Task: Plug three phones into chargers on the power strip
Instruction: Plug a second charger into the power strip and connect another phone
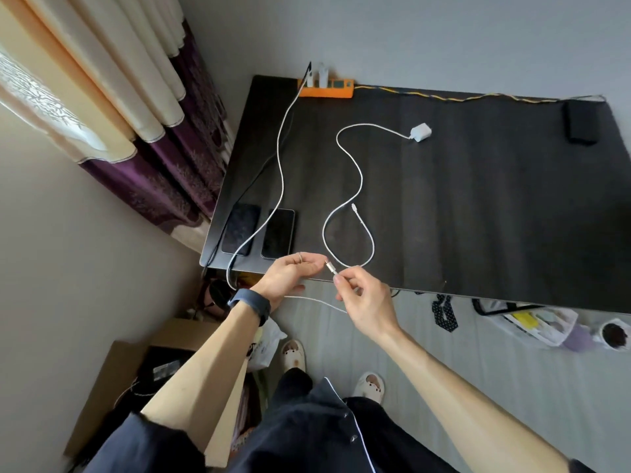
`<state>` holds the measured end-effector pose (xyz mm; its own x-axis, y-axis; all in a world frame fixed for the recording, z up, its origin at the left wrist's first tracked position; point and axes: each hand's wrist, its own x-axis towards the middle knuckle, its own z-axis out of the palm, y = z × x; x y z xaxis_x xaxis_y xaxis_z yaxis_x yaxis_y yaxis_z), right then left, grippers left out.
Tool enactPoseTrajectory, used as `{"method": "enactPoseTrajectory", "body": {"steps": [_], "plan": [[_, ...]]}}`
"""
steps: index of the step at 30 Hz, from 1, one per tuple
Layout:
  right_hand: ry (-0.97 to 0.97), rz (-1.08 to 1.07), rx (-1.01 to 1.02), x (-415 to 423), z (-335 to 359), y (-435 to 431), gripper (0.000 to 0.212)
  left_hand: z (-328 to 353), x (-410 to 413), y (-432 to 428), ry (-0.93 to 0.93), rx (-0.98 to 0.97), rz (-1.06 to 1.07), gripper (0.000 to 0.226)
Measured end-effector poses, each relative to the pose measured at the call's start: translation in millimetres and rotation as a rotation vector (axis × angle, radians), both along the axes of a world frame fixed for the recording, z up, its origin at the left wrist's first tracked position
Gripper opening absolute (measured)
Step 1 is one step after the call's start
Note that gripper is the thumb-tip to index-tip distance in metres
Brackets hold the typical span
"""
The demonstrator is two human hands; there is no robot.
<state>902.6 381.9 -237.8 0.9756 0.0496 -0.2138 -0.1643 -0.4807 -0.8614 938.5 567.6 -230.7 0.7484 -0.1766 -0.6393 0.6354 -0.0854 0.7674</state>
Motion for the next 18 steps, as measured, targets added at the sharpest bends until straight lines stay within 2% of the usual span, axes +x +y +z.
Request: {"method": "enactPoseTrajectory", "body": {"steps": [3,6,8,13,18], "plan": [[0.077,-0.058,-0.034,-1,-9,14,0.017,-30,17,23,0.011,0.263,0.114,0.039],[0.151,-0.111,-0.046,-2,-21,23,0.020,-62,32,45,-0.013,0.678,-0.009,0.058],[0.197,-0.161,-0.035,-2,-27,32,0.023,-79,44,52,-0.025,0.828,-0.091,0.067],[0.302,-0.218,-0.011,-4,-36,47,0.026,-107,74,50,-0.084,0.973,-0.185,0.084],[0.314,-0.312,0.025,-9,-37,57,0.027,-124,99,50,-0.118,1.044,-0.241,0.090]]}}
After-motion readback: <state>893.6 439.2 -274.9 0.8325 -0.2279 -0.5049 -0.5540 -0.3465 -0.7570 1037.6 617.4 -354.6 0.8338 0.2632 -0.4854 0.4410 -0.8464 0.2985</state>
